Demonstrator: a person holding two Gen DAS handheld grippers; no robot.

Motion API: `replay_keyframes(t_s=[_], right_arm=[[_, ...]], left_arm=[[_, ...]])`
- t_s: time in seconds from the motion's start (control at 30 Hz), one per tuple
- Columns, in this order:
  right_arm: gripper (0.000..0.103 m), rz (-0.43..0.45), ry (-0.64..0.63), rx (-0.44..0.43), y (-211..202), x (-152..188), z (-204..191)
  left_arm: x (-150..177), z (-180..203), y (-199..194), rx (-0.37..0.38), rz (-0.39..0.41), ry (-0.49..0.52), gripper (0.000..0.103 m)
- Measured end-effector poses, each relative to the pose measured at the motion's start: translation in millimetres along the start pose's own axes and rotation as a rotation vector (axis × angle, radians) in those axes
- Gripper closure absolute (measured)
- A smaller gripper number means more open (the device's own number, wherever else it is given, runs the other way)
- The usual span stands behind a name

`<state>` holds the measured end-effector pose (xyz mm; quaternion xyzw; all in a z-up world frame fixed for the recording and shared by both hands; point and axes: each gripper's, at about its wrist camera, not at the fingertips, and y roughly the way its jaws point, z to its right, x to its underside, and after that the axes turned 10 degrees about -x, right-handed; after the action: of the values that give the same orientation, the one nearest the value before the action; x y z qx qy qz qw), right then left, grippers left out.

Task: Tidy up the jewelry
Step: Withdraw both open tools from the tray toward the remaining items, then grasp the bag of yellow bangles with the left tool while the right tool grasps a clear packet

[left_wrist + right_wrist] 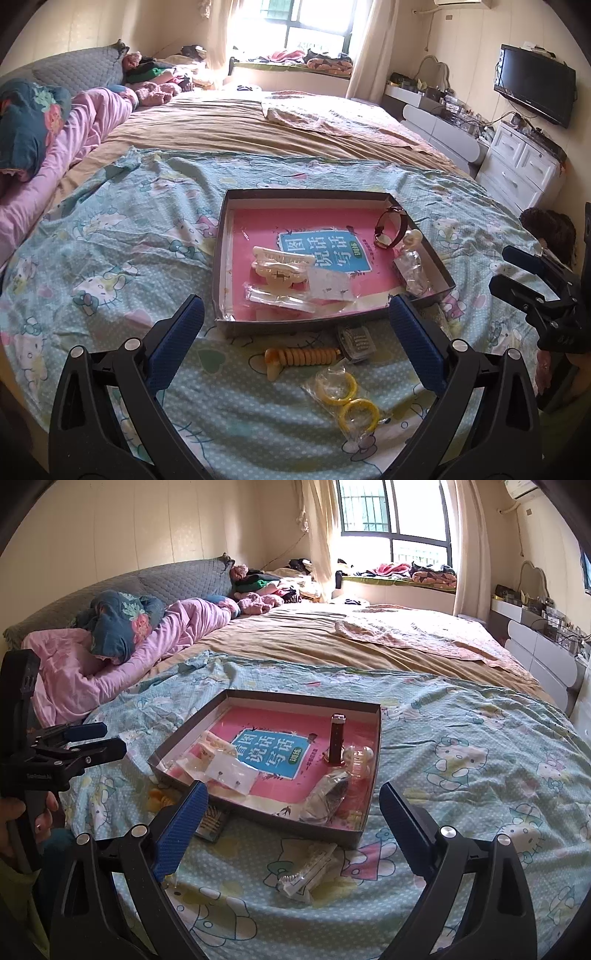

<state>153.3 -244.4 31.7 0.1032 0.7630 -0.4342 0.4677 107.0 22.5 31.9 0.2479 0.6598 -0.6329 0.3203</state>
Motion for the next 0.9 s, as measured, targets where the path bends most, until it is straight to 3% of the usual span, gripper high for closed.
replay_keyframes(t_s=[0.5,0.9], right_arm=[[0.01,-0.063,0.013,-0.026,11.4,20.0,-6.8],[0.012,-0.135,0.043,-0.047,30.0,31.5,-2.9]], left_arm=[[26.9,16.4,6.7,-0.003,-0.053,0.074,0.01],[60.7,32.7,31.7,0.051,-0.176,0.13,0.01]])
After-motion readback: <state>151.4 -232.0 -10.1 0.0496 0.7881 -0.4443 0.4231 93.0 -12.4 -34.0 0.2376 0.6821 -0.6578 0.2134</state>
